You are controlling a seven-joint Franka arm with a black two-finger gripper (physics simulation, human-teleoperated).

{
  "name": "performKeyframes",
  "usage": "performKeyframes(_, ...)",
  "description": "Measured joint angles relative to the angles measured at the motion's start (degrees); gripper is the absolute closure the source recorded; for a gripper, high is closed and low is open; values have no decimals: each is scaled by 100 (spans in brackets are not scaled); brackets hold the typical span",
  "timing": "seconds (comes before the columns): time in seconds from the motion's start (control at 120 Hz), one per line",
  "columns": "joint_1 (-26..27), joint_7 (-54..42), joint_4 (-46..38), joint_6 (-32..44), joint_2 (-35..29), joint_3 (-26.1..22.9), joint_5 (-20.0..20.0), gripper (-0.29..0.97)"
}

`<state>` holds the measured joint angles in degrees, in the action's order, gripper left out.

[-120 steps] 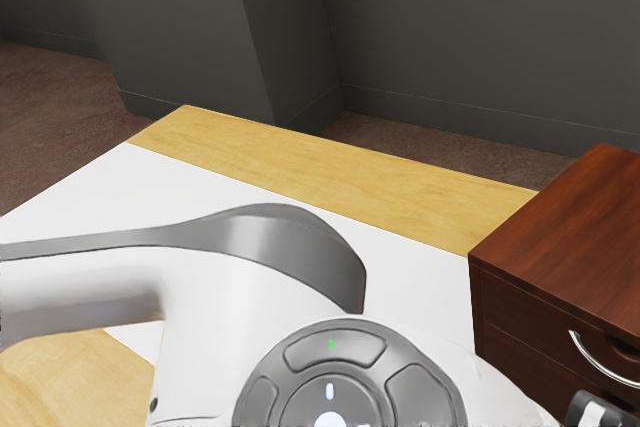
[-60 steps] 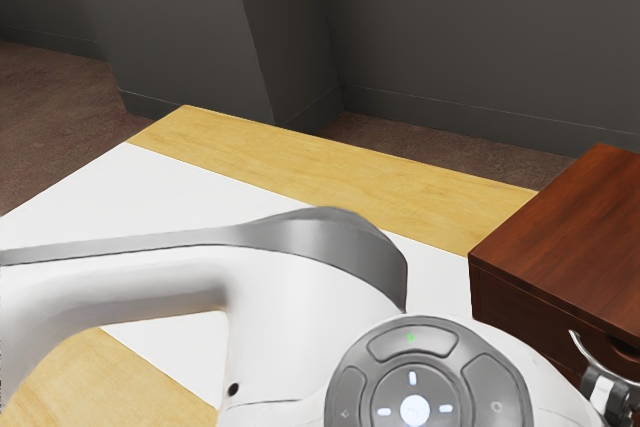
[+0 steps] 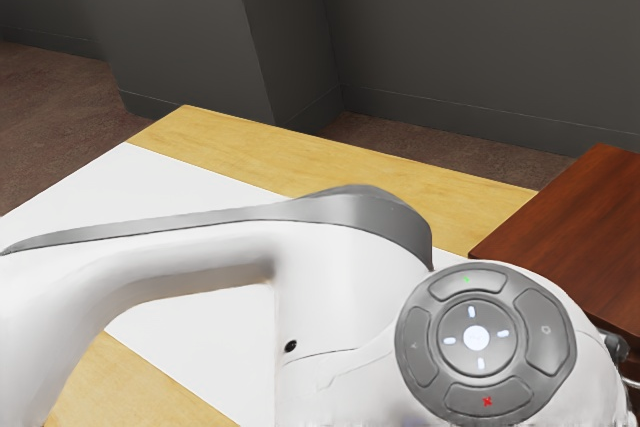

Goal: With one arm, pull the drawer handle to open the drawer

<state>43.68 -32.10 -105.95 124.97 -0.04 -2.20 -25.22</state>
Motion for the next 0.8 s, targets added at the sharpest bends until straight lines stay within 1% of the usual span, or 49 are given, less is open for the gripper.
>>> performKeyframes(0.175, -278, 76, -24, 15, 113, 0, -50, 0)
performKeyframes(0.317, -443, 141, 7, 181, 116, -14, -303, 0)
performKeyframes(0.458, -501, 219, -5, 359, 121, -42, -414, 0)
performKeyframes(0.625, -382, 318, -15, 458, 155, -68, -453, 0)
performKeyframes(0.8, -24, 445, -126, 464, 226, -23, -459, 0)
